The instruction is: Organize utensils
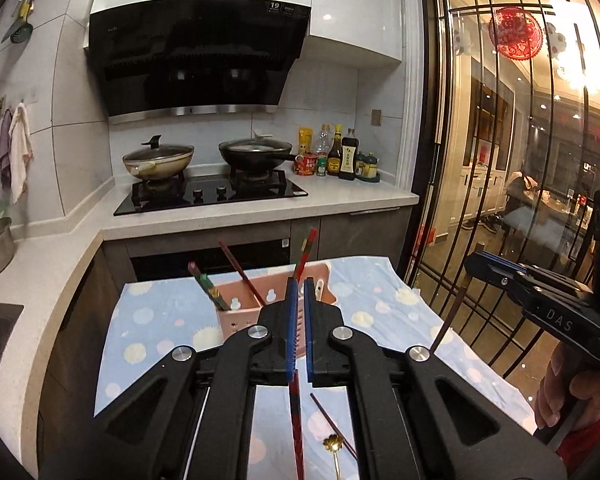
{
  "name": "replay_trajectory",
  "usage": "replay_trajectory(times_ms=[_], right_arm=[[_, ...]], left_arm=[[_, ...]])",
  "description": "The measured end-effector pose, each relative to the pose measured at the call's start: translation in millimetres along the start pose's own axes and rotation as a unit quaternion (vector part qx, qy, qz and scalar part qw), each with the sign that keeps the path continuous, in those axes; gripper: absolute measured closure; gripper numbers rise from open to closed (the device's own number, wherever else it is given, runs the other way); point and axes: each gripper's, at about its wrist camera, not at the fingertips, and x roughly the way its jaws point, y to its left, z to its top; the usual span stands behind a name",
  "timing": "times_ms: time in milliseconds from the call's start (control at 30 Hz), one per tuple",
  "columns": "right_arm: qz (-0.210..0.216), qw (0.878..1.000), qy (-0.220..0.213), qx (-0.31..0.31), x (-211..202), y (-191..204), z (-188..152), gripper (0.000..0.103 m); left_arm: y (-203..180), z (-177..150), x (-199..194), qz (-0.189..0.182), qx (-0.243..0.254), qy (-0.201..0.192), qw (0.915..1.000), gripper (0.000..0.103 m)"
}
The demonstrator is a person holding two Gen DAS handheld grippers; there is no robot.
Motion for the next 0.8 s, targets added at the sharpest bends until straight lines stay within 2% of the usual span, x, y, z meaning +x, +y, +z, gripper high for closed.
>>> replay_trajectory(times_ms=[100,200,333,433,600,700,800], right_arm=[[-0.002,1.0,-0.015,0.001,9,-3,20,0.096],[-0.005,1.0,-0.02,0.005,17,-6,27,0.096],[-0.008,1.0,-0.004,0.003,19,-6,10,0.096],[-0.01,1.0,0.019,0.012,20,-8,-13,0.096],[-0.018,0.998,0.05,0.027,22,-12,-47,0.096],[-0.025,0.998,0.05,0.034,21,-17,-50,0.096],[-0.037,0.998,0.042,0.036,22,-23,-42,0.096]], left_arm=[[1,22,4,0.0,0.003,-0.021,0.9998,0.1],[2,33,7,0.003,0.003,-0.027,0.9996,0.1],[4,15,13,-0.003,0.001,-0.006,1.0,0.1],[6,-16,27,-0.007,-0.006,0.037,0.9993,0.097],[8,-77,63,-0.003,-0.027,0.119,0.9926,0.071],[11,-103,87,0.002,-0.037,0.158,0.9867,0.066],[13,-127,110,0.001,-0.046,0.194,0.98,0.066]])
